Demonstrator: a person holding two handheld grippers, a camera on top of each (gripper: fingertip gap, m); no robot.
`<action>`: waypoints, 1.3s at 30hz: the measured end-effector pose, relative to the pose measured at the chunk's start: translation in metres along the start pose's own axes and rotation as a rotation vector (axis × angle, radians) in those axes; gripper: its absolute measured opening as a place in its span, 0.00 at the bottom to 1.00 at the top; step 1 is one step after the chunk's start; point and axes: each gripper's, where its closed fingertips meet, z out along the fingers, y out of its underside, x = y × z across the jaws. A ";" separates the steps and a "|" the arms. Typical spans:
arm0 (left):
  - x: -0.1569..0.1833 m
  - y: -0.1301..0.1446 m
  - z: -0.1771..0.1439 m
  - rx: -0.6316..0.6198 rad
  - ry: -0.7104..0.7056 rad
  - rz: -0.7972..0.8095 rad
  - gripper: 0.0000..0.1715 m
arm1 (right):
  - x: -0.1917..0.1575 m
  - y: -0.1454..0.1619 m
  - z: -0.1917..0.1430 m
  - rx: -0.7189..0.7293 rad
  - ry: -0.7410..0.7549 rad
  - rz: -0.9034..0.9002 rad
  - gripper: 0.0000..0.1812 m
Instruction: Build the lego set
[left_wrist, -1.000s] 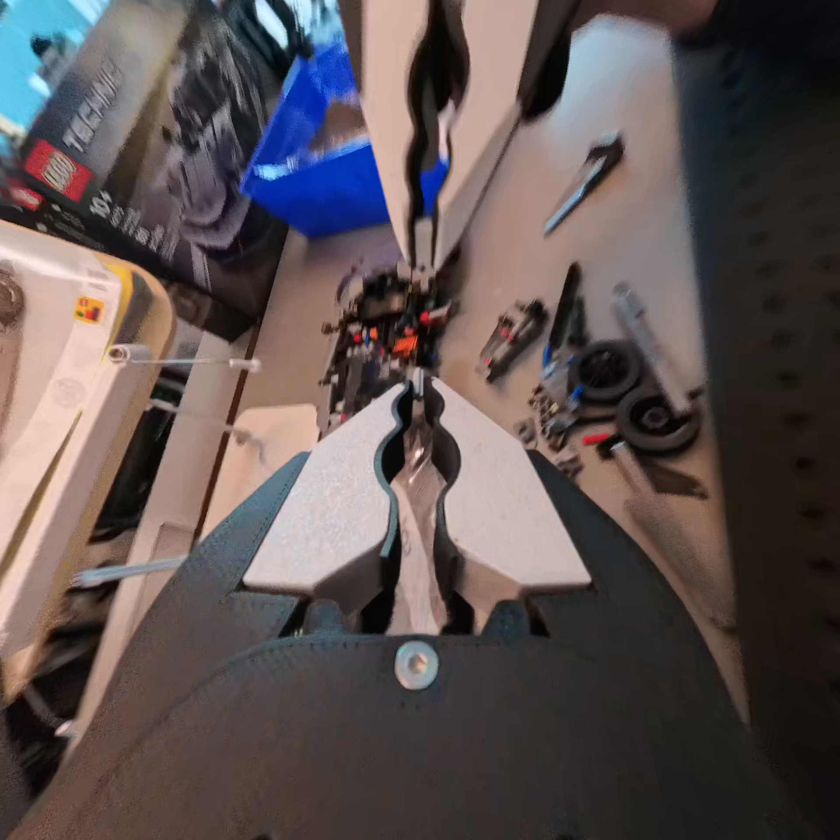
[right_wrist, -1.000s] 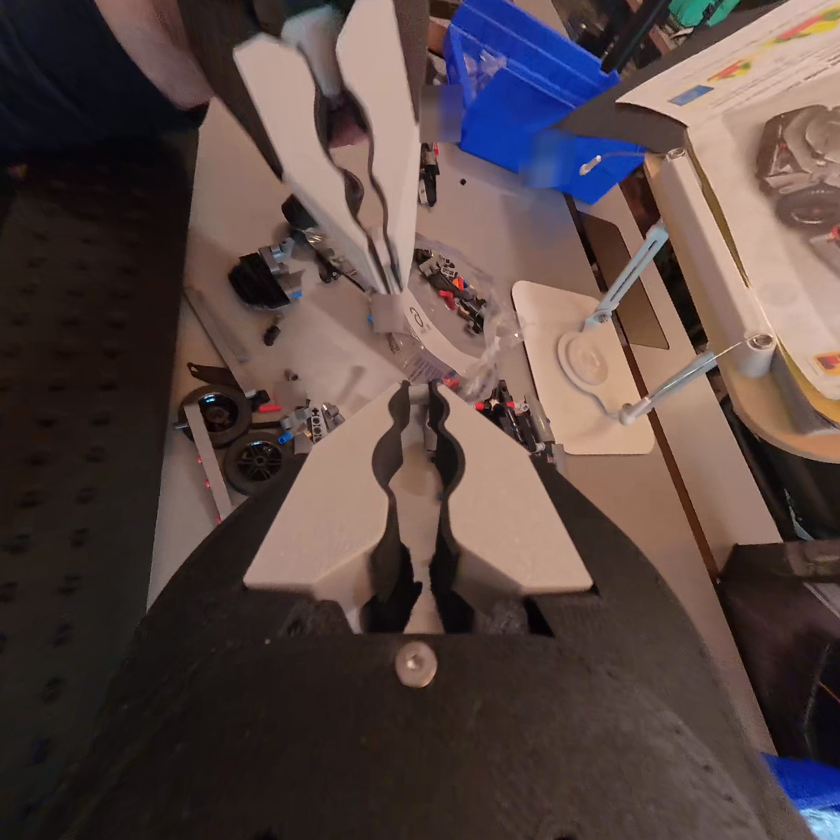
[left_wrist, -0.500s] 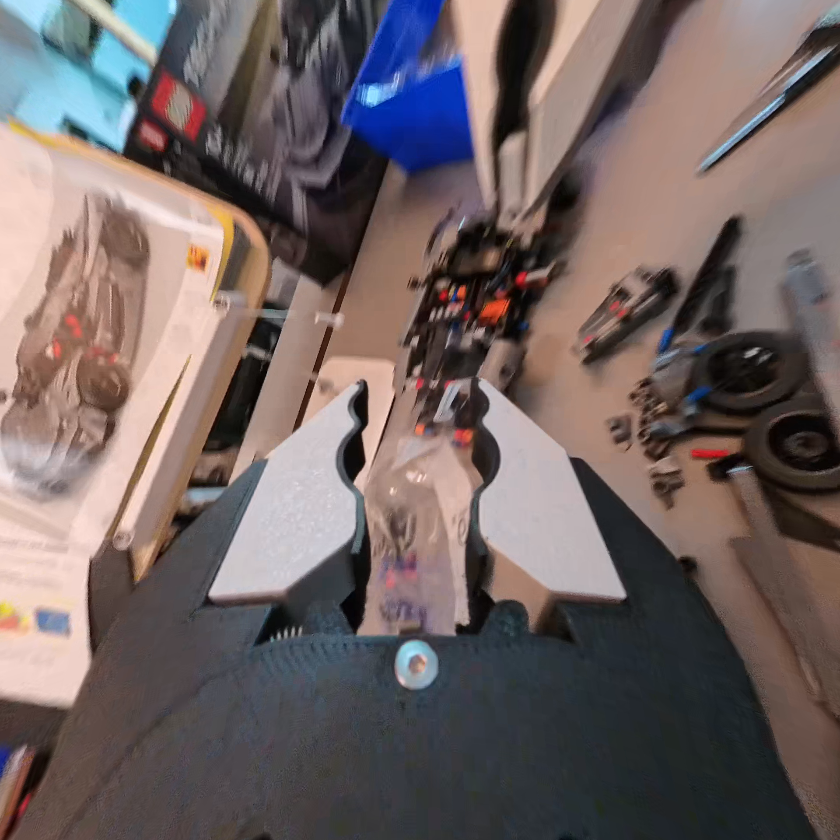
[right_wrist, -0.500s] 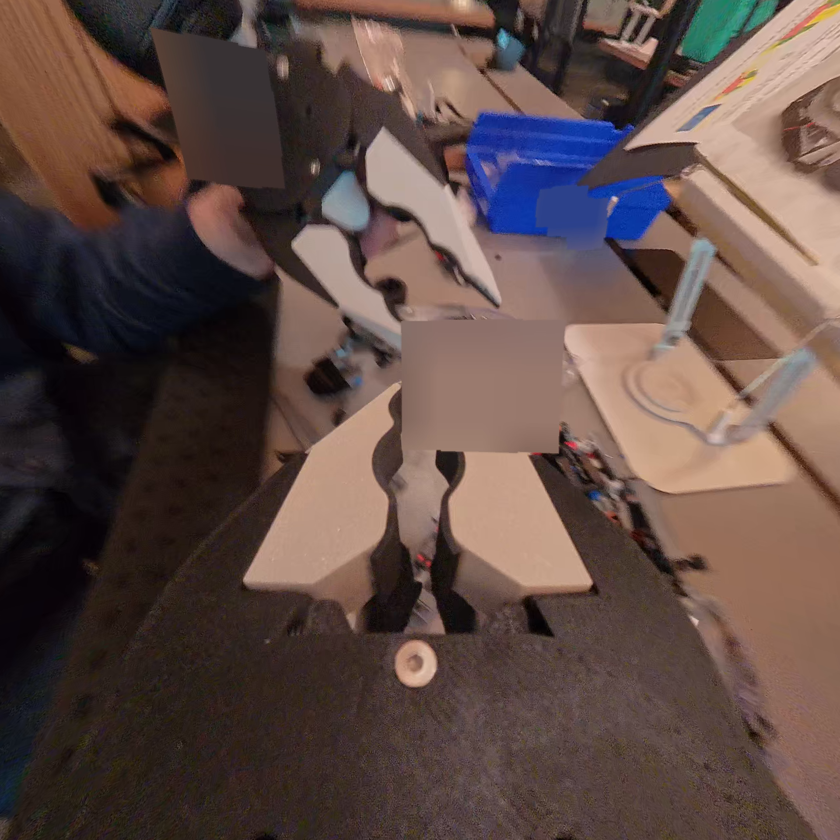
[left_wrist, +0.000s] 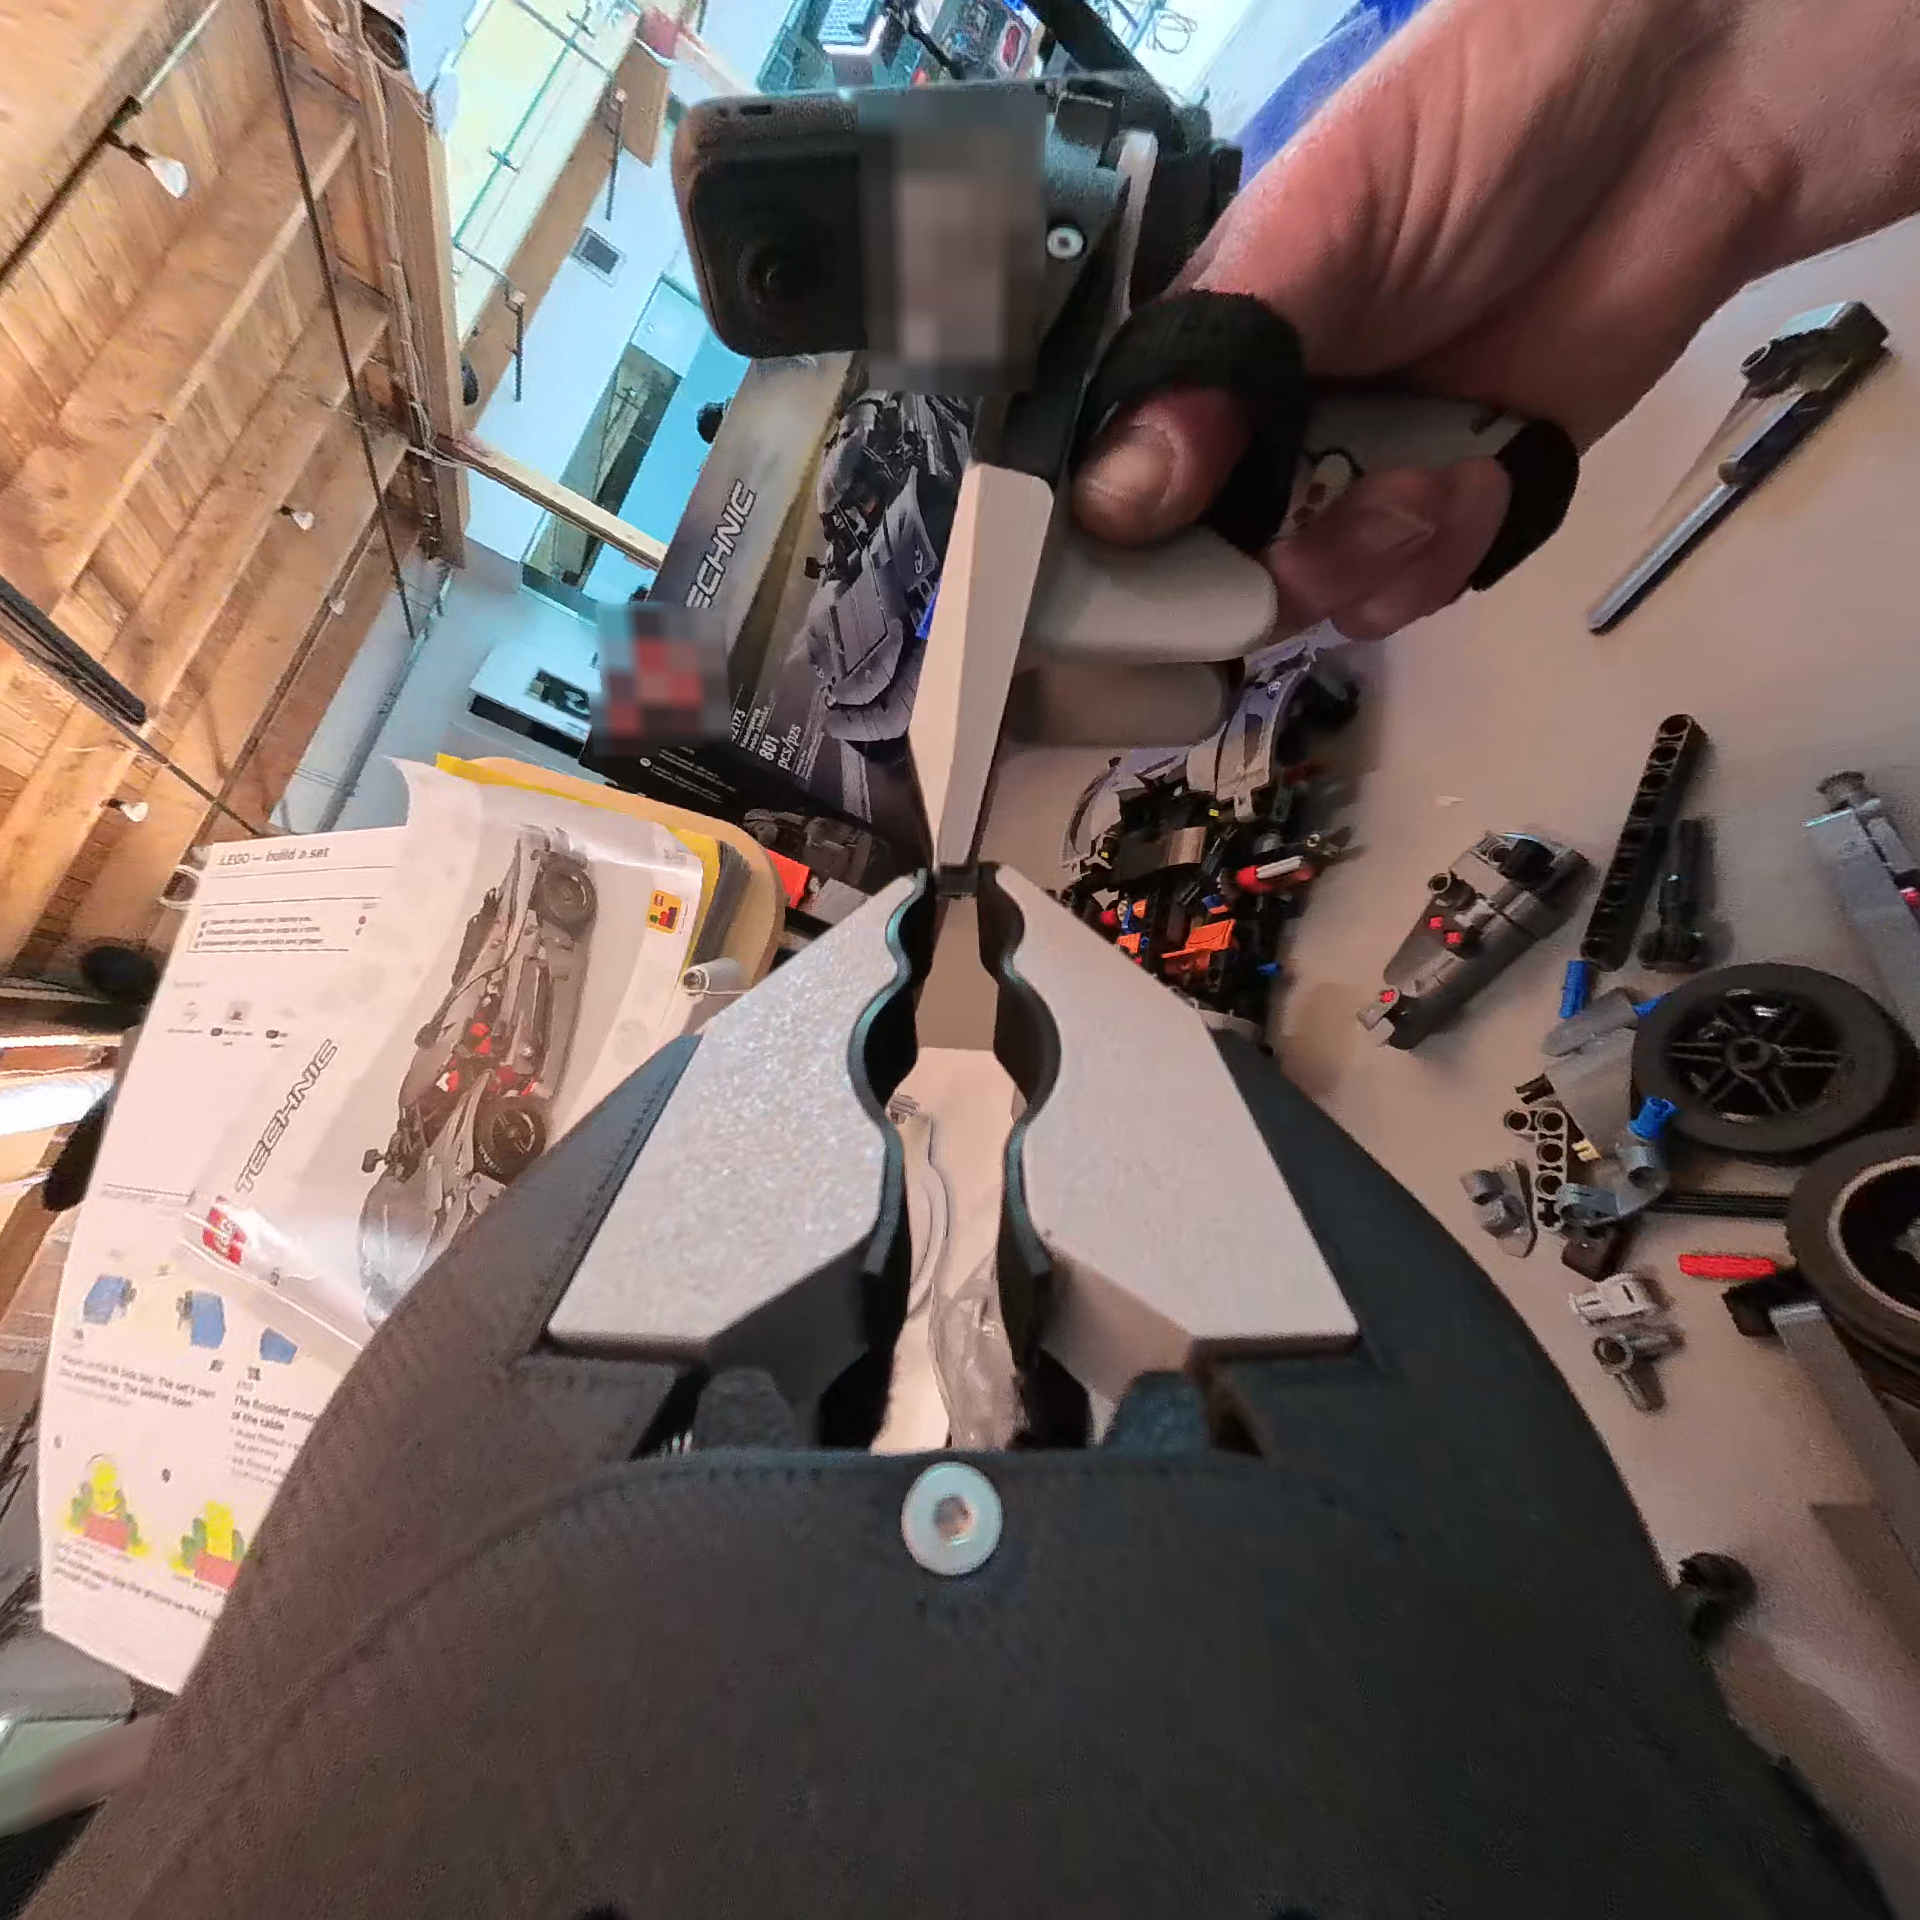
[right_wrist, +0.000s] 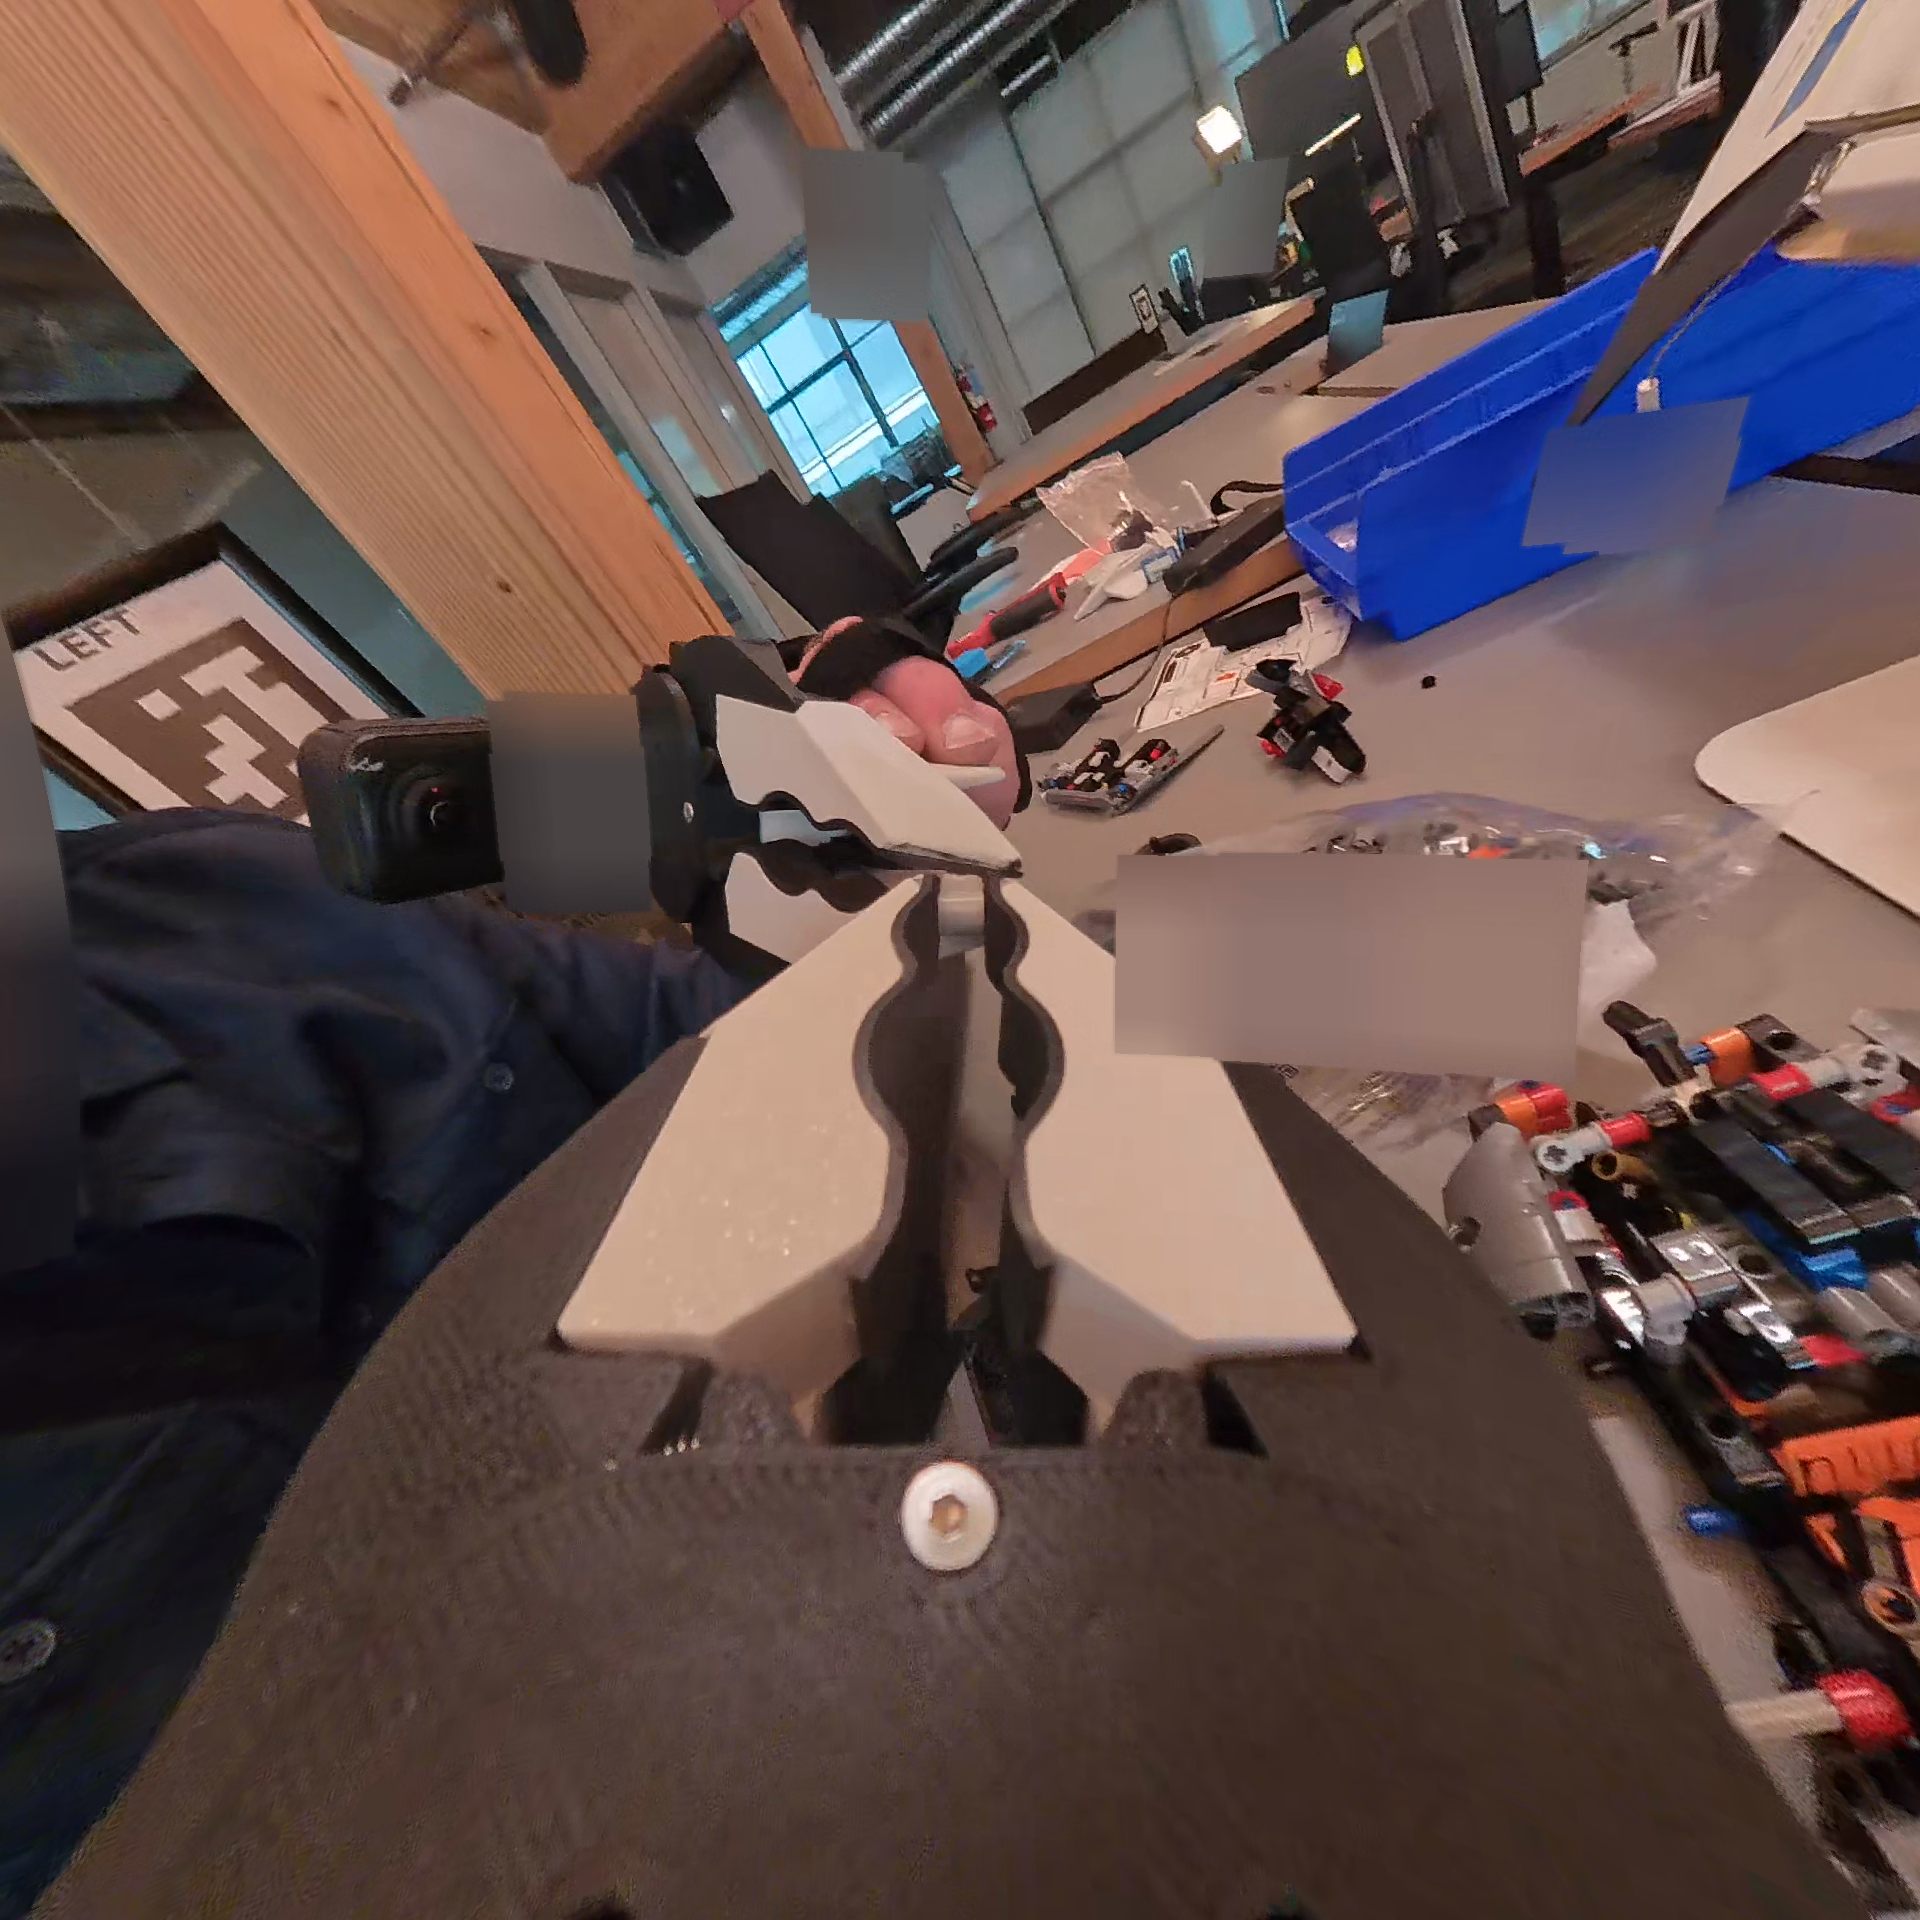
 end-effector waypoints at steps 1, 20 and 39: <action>0.000 0.000 0.000 -0.004 0.007 0.000 0.03 | 0.000 0.000 0.000 -0.003 0.004 -0.003 0.03; -0.027 0.031 -0.022 -0.006 0.035 -0.111 0.07 | 0.036 0.017 0.003 -0.243 0.317 -0.183 0.03; -0.075 0.078 -0.039 -0.080 -0.157 -0.309 0.02 | 0.074 0.060 -0.021 -0.723 0.664 -0.312 0.15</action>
